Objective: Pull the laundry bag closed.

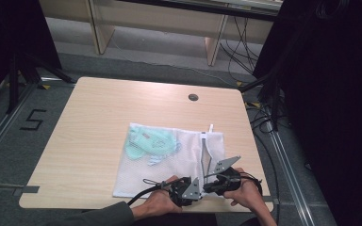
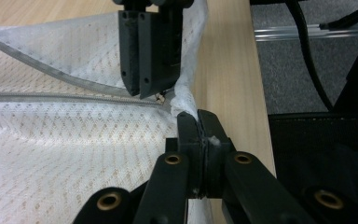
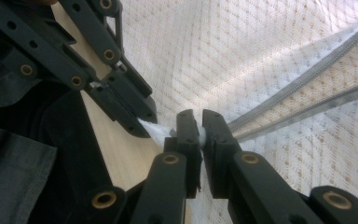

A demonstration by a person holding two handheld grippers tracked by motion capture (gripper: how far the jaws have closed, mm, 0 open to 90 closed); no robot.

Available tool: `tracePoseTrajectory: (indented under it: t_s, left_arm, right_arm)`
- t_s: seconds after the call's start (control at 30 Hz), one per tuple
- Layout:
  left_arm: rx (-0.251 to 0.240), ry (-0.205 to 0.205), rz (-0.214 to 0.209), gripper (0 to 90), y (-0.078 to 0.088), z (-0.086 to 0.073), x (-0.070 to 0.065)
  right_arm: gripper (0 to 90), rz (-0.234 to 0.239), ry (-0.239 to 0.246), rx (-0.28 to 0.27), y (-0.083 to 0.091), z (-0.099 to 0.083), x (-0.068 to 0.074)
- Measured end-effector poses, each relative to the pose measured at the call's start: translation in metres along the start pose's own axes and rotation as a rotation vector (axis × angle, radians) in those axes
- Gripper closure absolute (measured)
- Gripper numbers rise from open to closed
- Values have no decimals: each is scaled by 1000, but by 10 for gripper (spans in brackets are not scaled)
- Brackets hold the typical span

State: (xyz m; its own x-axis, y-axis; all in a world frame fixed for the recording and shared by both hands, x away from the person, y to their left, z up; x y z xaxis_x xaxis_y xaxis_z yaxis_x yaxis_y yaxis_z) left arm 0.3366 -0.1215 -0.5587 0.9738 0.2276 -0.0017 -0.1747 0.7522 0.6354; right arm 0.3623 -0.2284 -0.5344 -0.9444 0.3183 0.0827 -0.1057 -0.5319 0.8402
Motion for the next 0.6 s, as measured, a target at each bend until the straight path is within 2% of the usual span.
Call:
tracePoseTrajectory:
  t_s: [0.23,0.27,0.3,0.37,0.4,0.43,0.47,0.5,0.57,0.6]
  left_arm:
    - [0,5,0,889,0,0,0]
    - [6,16,-3,887,-1,-1,-1]
    - [7,1,11,887,0,0,1]
    - [4,16,14,880,-1,0,1]
    - [0,10,23,861,-1,1,3]
    - [13,-14,37,861,1,0,6]
    - [-19,18,50,849,-1,2,5]
    - [-13,9,57,846,0,2,7]
    - [-34,4,62,830,0,4,7]
    - [-15,-11,54,820,1,3,7]
  right_arm:
    - [866,14,-21,8,-2,0,-1]
    - [866,13,-24,12,-1,0,-1]
    - [866,13,-24,12,-1,0,-1]
    - [866,8,-30,4,0,0,-1]
    - [866,-3,-32,5,2,0,-1]
    - [866,-3,-32,5,2,0,-1]
    - [866,5,-39,0,3,0,0]
    - [866,3,-40,-8,4,0,-1]
    - [866,1,-42,-7,4,0,-2]
    - [866,1,-45,-7,5,0,-1]
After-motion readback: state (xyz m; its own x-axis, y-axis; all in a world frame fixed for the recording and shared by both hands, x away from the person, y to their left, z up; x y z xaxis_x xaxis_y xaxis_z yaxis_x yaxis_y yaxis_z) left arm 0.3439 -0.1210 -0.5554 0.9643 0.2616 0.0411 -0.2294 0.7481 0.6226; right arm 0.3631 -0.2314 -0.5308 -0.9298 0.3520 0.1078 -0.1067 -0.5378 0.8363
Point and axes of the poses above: each handheld gripper's, and its own axes: y roughly backward along the jaws, z roughly out of its top, x roughly to its left, the point moved 7 cm from there along -y, roughly forward along the jaws, and after that the axes turned 10 degrees about y, right-handed, at the moved point
